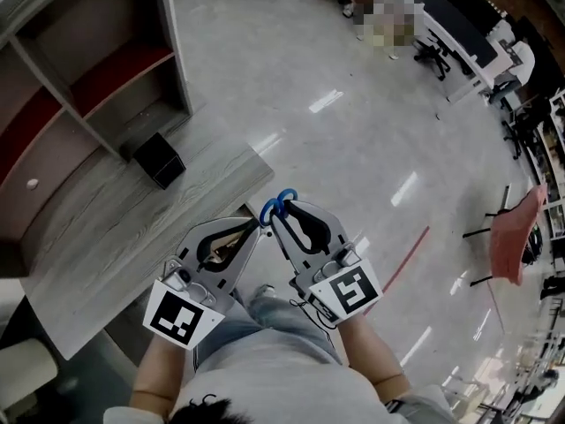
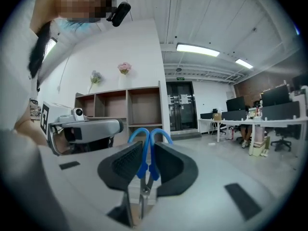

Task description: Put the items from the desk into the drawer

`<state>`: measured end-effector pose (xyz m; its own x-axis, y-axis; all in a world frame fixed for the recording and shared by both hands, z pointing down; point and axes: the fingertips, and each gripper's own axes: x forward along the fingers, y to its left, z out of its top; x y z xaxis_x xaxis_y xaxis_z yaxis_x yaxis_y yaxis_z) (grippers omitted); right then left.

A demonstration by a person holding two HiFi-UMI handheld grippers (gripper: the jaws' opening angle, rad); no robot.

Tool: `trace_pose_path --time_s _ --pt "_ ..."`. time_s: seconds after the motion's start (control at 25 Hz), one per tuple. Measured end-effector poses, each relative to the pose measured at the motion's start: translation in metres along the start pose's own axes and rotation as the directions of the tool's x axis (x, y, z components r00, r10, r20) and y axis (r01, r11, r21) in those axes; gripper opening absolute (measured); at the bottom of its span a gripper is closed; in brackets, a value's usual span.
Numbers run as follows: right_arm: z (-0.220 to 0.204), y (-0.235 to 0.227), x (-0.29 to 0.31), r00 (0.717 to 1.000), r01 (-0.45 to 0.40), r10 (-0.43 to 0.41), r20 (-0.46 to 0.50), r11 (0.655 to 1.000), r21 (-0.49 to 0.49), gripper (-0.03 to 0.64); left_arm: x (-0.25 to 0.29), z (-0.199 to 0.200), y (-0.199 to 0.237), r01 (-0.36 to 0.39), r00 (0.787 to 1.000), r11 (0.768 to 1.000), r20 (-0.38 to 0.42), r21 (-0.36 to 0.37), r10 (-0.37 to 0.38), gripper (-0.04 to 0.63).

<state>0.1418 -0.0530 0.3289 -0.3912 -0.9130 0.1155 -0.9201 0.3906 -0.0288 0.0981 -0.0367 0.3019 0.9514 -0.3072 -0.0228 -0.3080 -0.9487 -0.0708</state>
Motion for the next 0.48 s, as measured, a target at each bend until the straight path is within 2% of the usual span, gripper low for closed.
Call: trace_pose_path --time_s 0.24,0.48 --pt "-0.013 0.015 -0.003 0.988 -0.154 0.154 -0.006 0.987 -0.035 0.092 -0.026 -0.005 -0.016 -0.190 0.981 0.982 -0.024 -0.009 0.190 0.011" --pt "-0.030 0.036 -0.002 0.964 -0.266 0.265 -0.022 0.959 -0.097 0.092 -0.051 0.006 -0.031 -0.317 0.947 0.948 -0.055 -0.005 0.317 0.011"
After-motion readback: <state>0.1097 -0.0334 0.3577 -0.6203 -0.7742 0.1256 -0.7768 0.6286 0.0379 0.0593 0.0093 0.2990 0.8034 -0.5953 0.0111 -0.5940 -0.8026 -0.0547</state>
